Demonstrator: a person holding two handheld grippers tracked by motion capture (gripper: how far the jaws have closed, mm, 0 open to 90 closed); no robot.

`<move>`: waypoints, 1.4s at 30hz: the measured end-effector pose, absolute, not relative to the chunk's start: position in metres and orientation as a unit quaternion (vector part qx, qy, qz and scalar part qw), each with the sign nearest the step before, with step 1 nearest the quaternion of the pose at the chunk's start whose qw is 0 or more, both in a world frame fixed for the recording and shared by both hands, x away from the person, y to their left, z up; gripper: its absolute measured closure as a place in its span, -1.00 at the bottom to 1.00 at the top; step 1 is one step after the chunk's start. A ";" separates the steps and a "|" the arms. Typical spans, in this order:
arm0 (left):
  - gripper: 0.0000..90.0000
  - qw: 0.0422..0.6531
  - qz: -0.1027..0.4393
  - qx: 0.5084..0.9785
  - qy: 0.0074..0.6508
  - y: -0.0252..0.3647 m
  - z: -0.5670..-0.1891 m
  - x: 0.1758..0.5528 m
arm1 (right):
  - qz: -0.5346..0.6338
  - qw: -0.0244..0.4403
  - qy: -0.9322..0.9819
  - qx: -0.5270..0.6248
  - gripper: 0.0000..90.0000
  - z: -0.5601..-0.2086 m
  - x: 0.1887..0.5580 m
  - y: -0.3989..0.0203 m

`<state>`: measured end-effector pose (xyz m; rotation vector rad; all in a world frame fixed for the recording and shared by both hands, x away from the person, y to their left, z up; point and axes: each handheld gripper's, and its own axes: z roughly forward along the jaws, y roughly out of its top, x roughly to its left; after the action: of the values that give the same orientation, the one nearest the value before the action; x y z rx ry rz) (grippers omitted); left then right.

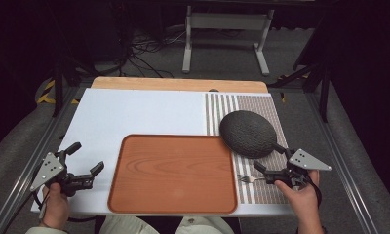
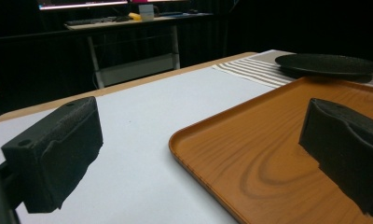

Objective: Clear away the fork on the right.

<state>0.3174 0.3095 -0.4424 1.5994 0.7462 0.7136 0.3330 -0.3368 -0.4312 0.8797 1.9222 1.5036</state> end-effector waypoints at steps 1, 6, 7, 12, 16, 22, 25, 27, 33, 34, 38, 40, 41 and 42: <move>-1.00 0.580 0.304 0.684 0.321 0.310 -0.443 0.318 | 0.558 0.270 0.713 0.327 -0.87 -0.431 0.333 -0.337; -1.00 0.583 0.303 0.677 0.331 0.313 -0.443 0.318 | 0.560 0.267 0.711 0.330 -0.87 -0.431 0.333 -0.338; -1.00 0.582 0.303 0.678 0.331 0.313 -0.443 0.318 | 0.560 0.267 0.711 0.330 -0.87 -0.431 0.333 -0.339; -1.00 0.583 0.300 0.678 0.333 0.314 -0.443 0.317 | 0.553 0.264 0.718 0.330 -0.87 -0.430 0.331 -0.341; -1.00 0.583 0.300 0.677 0.334 0.314 -0.442 0.317 | 0.554 0.263 0.717 0.331 -0.87 -0.429 0.330 -0.342; -1.00 0.583 0.301 0.677 0.332 0.315 -0.441 0.316 | 0.554 0.262 0.720 0.325 -0.87 -0.424 0.331 -0.340; -1.00 0.583 0.303 0.675 0.335 0.316 -0.441 0.316 | 0.554 0.260 0.721 0.325 -0.87 -0.423 0.331 -0.339; -1.00 0.582 0.304 0.676 0.336 0.317 -0.441 0.316 | 0.552 0.256 0.724 0.324 -0.87 -0.420 0.334 -0.337; -1.00 0.585 0.299 0.675 0.335 0.318 -0.440 0.316 | 0.537 0.243 0.747 0.308 -0.87 -0.407 0.342 -0.329; -1.00 0.585 0.298 0.675 0.335 0.317 -0.440 0.316 | 0.532 0.241 0.752 0.304 -0.87 -0.404 0.344 -0.328; -1.00 0.581 0.299 0.682 0.329 0.315 -0.440 0.316 | 0.500 0.227 0.784 0.289 -0.84 -0.396 0.350 -0.323; -1.00 0.580 0.300 0.682 0.328 0.315 -0.440 0.316 | 0.489 0.224 0.795 0.281 -0.81 -0.394 0.352 -0.320; -1.00 0.579 0.301 0.683 0.327 0.314 -0.440 0.315 | 0.484 0.219 0.800 0.278 -0.78 -0.393 0.353 -0.319; -1.00 0.579 0.301 0.683 0.328 0.314 -0.440 0.315 | 0.481 0.218 0.803 0.277 -0.76 -0.393 0.354 -0.318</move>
<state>0.3153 0.3141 -0.4398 1.5976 0.7669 0.7046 0.3539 -0.3179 -0.3929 0.7668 2.2226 1.3328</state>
